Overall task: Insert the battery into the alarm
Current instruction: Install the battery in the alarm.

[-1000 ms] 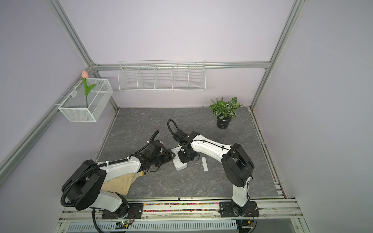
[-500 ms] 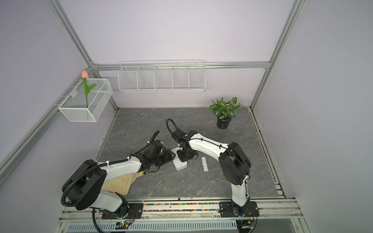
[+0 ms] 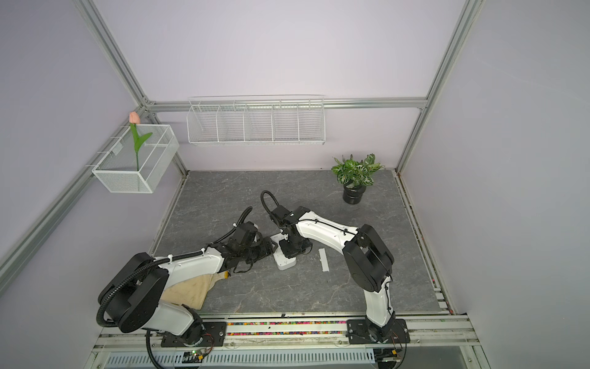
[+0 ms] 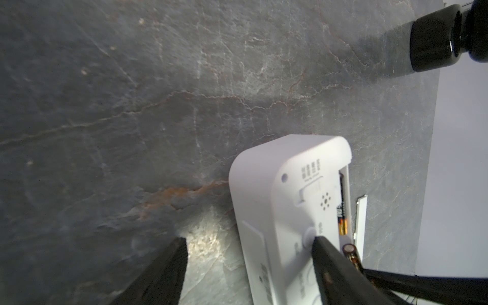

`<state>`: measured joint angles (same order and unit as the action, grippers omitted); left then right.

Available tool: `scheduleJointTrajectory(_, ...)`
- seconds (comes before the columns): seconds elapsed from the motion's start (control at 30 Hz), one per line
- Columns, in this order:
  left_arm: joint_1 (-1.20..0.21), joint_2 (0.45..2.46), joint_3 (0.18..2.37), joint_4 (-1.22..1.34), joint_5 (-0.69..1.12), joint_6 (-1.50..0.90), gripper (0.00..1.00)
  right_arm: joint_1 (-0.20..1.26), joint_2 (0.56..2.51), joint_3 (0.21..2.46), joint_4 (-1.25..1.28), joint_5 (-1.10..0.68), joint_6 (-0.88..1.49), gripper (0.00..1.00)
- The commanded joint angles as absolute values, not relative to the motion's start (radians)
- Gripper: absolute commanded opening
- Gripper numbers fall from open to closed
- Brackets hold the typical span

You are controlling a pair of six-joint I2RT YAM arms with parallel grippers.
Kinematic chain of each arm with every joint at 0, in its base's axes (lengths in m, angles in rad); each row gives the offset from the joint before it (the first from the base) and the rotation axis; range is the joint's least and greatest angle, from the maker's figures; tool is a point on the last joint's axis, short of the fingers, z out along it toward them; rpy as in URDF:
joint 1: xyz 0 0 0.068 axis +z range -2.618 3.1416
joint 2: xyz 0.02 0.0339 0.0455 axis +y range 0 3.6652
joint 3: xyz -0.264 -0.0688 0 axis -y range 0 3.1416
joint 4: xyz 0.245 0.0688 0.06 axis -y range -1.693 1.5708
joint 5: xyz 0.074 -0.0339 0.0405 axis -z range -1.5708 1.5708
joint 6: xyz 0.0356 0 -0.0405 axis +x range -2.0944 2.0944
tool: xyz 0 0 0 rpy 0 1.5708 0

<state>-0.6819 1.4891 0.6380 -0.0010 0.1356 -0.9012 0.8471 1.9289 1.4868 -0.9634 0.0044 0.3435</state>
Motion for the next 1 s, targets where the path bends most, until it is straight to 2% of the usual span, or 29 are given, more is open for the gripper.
scheduleJointTrajectory(0.0, -0.689, 1.500, 0.661, 0.002, 0.123, -0.884, 0.76, 0.853, 1.952, 1.504, -0.991, 0.019, 0.346, 0.18)
scheduleJointTrajectory(0.23, -0.689, 1.501, 0.661, 0.002, 0.123, -0.884, 0.76, 0.853, 1.963, 1.526, -0.990, 0.032, 0.348, 0.24)
scheduleJointTrajectory(0.4, -0.689, 1.498, 0.660, 0.000, 0.123, -0.883, 0.76, 0.853, 1.944, 1.528, -0.971, 0.030, 0.351, 0.36)
scheduleJointTrajectory(0.73, -0.689, 1.500, 0.661, -0.007, 0.120, -0.882, 0.76, 0.853, 1.792, 1.464, -0.915, 0.069, 0.362, 0.42)
scheduleJointTrajectory(0.97, -0.689, 1.503, 0.664, -0.008, 0.121, -0.883, 0.76, 0.855, 1.678, 1.344, -0.842, 0.030, 0.381, 0.37)
